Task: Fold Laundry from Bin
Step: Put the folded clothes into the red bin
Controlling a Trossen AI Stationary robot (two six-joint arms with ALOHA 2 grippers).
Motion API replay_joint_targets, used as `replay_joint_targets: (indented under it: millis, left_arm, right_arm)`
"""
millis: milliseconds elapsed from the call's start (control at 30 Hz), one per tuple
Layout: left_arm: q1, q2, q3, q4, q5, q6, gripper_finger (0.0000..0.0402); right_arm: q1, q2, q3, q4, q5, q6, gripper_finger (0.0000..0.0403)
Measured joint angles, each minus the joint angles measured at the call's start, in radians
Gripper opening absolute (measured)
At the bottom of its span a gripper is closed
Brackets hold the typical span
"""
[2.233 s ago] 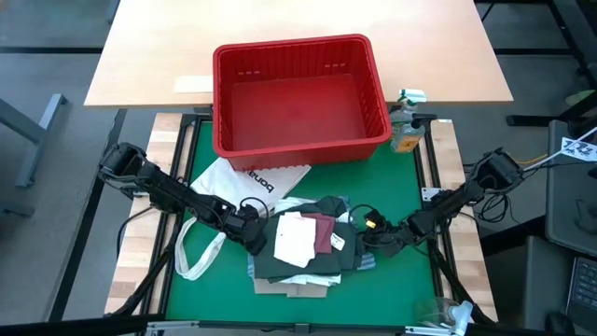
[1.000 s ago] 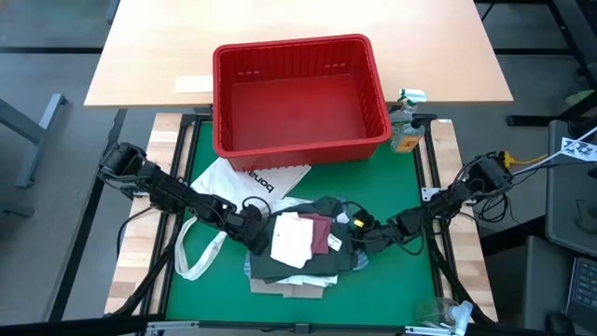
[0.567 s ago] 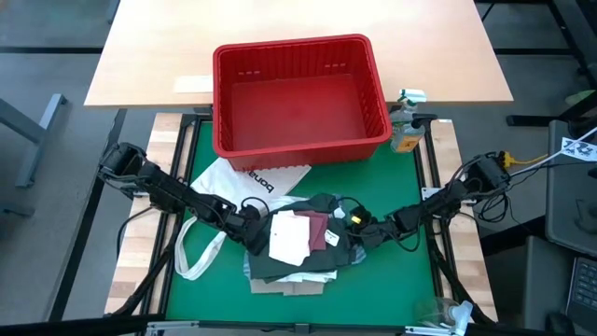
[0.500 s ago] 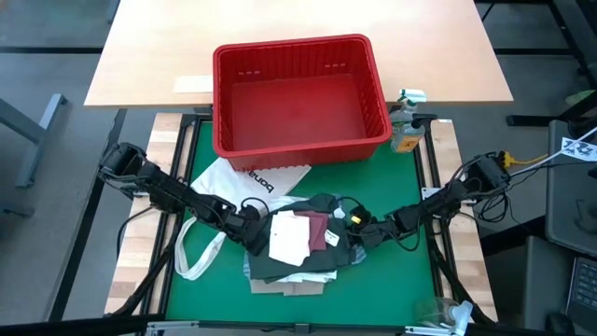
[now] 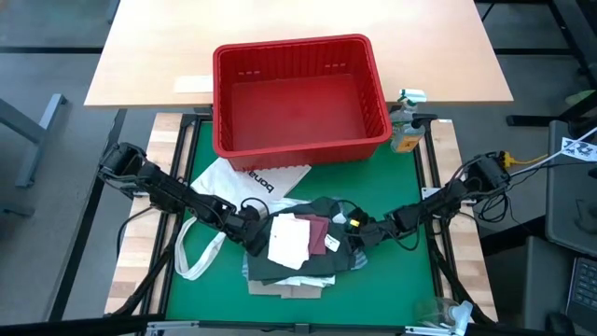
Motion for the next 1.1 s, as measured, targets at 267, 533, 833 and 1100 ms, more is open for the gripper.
replay_joint_targets:
  millis: [267,533,833,1100]
  left_arm:
    - [-0.004,0.0,0.0,0.0,-0.001,-0.001,0.0116]
    - [-0.018,0.0,0.0,0.0,-0.004,-0.003,0.0116]
    - [-0.018,0.0,0.0,-0.002,-0.016,-0.004,0.0116]
    - [-0.016,0.0,0.0,-0.003,-0.018,-0.004,0.0111]
  right_arm:
    - [0.0,-0.046,0.0,-0.081,0.001,0.011,0.015]
    - [0.001,-0.224,-0.002,-0.358,0.085,0.013,0.015]
    - [0.001,-0.403,-0.002,-0.595,0.104,0.012,0.015]
    - [0.001,-0.503,-0.002,-0.676,0.106,0.011,0.015]
